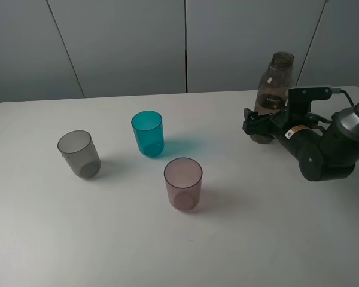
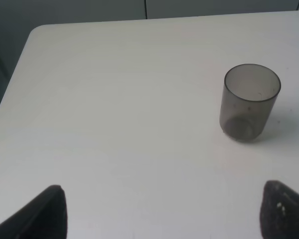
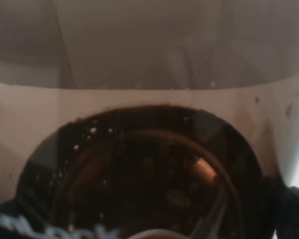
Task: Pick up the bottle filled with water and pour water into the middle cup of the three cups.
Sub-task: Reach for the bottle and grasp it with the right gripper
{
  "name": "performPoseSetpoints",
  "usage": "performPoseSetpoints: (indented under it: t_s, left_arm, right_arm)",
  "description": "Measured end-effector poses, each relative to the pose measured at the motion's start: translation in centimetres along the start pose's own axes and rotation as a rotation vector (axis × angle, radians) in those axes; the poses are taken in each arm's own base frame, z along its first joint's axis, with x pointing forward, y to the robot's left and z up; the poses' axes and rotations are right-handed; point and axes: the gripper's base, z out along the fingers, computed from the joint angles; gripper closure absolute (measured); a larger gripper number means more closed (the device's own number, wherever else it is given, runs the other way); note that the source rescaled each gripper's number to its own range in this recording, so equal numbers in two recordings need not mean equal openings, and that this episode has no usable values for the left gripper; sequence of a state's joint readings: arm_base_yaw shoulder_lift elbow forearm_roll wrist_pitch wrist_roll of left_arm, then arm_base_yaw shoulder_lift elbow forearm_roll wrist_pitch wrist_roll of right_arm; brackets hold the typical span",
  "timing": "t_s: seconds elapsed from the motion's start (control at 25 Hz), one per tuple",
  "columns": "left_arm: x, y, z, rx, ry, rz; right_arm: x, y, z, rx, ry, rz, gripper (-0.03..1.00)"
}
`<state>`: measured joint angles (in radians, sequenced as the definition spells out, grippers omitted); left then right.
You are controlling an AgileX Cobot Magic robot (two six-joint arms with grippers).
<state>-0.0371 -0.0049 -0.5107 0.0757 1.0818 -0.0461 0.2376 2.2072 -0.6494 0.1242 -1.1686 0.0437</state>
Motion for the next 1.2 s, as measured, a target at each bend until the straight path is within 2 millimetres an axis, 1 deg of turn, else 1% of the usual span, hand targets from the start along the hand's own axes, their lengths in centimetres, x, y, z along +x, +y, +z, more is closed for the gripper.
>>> performPoseSetpoints:
  t_s: [0.44, 0.6, 0.64, 0.72, 0.8, 0.88, 0.92, 0.96, 1.12, 1.16, 1.2]
  left_arm:
    - [0.0, 0.0, 0.0, 0.0, 0.0, 0.0]
    - [0.0, 0.0, 0.0, 0.0, 0.0, 0.0]
    - [0.0, 0.0, 0.0, 0.0, 0.0, 0.0]
    - [0.0, 0.0, 0.0, 0.0, 0.0, 0.0]
    - [0.0, 0.0, 0.0, 0.0, 0.0, 0.0]
    - [0.0, 0.0, 0.0, 0.0, 0.0, 0.0]
    - [0.0, 0.0, 0.0, 0.0, 0.0, 0.0]
    - [0.0, 0.0, 0.0, 0.0, 0.0, 0.0]
    - [0.0, 0.0, 0.0, 0.0, 0.0, 0.0]
    - [0.0, 0.0, 0.0, 0.0, 0.0, 0.0]
    - [0.0, 0.0, 0.0, 0.0, 0.0, 0.0]
  right_arm:
    - [-0.16, -0.13, 0.18, 0.017, -0.007, 0.009, -0.03]
    - [0.42, -0.18, 0.23, 0.019, 0.009, 0.006, -0.03]
    - [0.5, -0.18, 0.24, 0.019, 0.011, 0.006, 0.01]
    - [0.67, -0.2, 0.26, 0.02, 0.012, 0.005, 0.18]
    - [0.59, -0.19, 0.35, 0.019, 0.004, 0.005, 0.45]
    - [0.47, -0.08, 0.49, 0.015, -0.003, 0.004, 0.66]
    - [0.44, -0.08, 0.49, 0.015, -0.006, 0.004, 0.71]
    - [0.44, -0.08, 0.49, 0.015, -0.006, 0.004, 0.74]
    - [0.43, -0.06, 0.49, 0.014, -0.006, 0.004, 0.77]
    - [0.42, -0.06, 0.49, 0.014, -0.008, 0.004, 0.82]
    - [0.42, -0.06, 0.49, 0.014, -0.008, 0.004, 0.92]
